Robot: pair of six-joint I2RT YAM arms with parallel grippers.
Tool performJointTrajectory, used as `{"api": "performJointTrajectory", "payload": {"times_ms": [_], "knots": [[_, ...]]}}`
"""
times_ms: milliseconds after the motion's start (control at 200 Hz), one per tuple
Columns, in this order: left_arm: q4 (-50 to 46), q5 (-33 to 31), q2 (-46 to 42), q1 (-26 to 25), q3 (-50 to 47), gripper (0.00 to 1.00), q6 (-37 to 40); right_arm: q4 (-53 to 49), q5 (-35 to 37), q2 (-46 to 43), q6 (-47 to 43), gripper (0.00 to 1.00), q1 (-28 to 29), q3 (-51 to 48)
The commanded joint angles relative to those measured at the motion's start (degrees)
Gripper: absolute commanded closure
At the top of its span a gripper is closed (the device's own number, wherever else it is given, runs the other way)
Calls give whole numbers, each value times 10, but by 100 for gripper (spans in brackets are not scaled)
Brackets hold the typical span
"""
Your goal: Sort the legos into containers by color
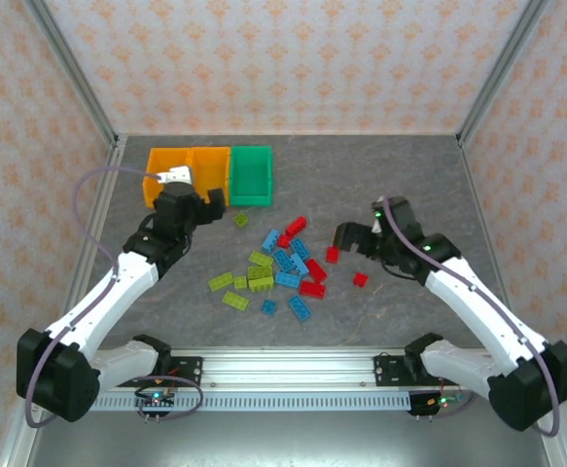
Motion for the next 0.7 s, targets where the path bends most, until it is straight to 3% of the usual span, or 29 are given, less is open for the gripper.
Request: {"api": "performJointTrajectory", "payload": {"times_ms": [0,215,360,455,696], "knots": [[-211,6,-7,-35,-5,0,-106,-72,-33,25,18,0,65,38],[-207,48,38,-36,-11,8,-115,-54,-9,78,33,0,121,74],[-93,114,138,-36,5,9,-193,-32,7,101,54,0,134,79],[-68,83,215,-40,51,9,-230,-25,19,107,68,0,138,75],[-35,41,375,-41,152,13,-195,-17,30,93,89,0,140,53]]}}
